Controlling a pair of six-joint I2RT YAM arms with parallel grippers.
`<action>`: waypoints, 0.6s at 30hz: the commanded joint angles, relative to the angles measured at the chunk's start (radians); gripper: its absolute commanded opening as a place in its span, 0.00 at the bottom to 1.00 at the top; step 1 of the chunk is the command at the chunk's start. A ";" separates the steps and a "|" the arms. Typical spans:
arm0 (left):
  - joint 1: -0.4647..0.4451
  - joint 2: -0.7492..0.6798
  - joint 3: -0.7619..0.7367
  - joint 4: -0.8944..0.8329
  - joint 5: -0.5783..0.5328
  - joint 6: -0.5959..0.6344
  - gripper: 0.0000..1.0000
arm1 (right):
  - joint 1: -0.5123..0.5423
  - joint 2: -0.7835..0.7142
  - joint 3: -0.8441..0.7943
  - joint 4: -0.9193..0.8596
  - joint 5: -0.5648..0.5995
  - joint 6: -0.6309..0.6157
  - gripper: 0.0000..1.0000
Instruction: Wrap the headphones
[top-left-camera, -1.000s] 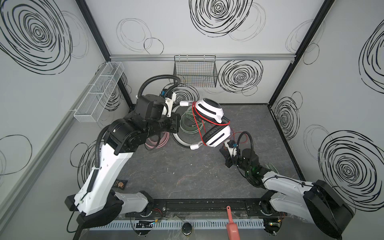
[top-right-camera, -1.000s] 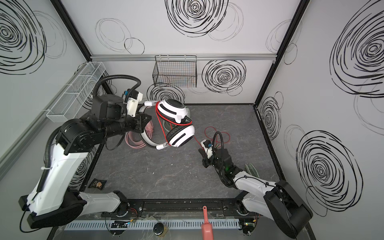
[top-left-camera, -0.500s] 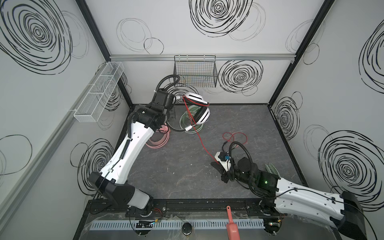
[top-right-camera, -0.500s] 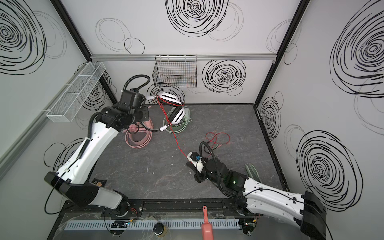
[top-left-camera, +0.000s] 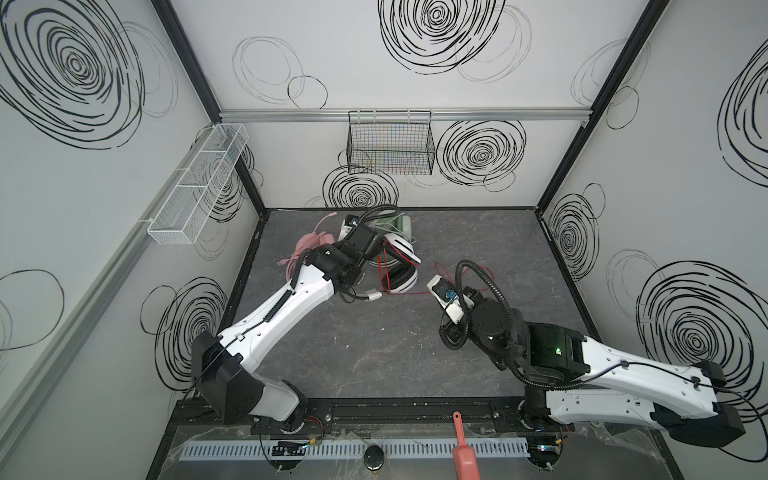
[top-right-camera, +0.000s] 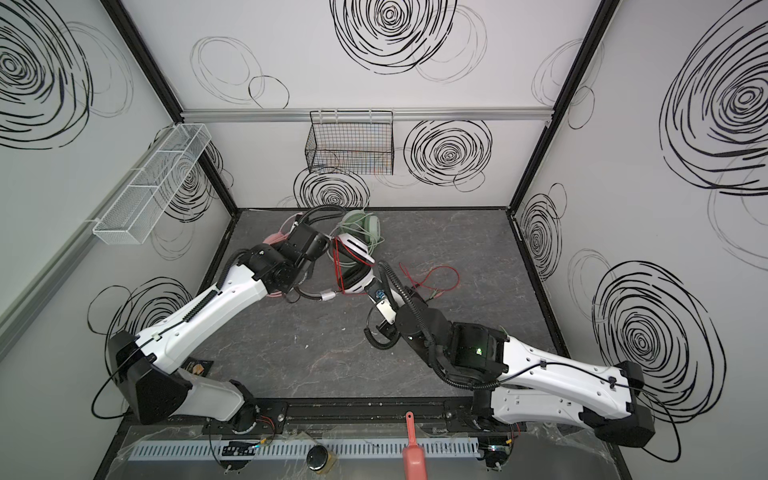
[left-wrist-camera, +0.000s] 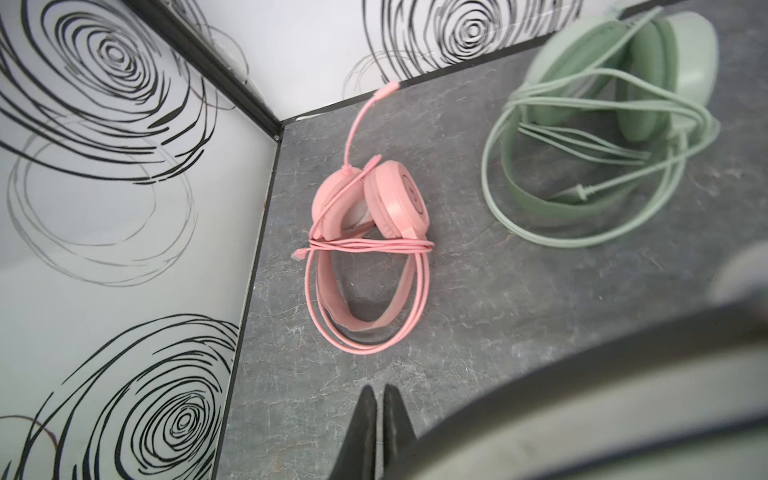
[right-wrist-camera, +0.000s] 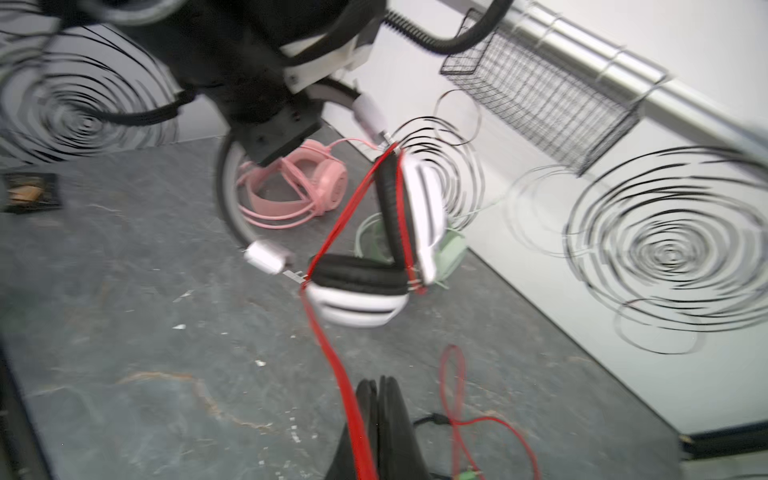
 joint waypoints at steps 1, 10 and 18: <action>-0.090 -0.105 -0.051 0.071 0.042 0.015 0.00 | -0.041 0.000 0.042 0.009 0.156 -0.196 0.00; -0.322 -0.224 -0.097 0.004 0.201 0.059 0.00 | -0.226 -0.061 -0.054 0.184 -0.265 -0.377 0.00; -0.449 -0.233 -0.058 -0.036 0.289 0.059 0.00 | -0.371 -0.085 -0.148 0.303 -0.516 -0.339 0.02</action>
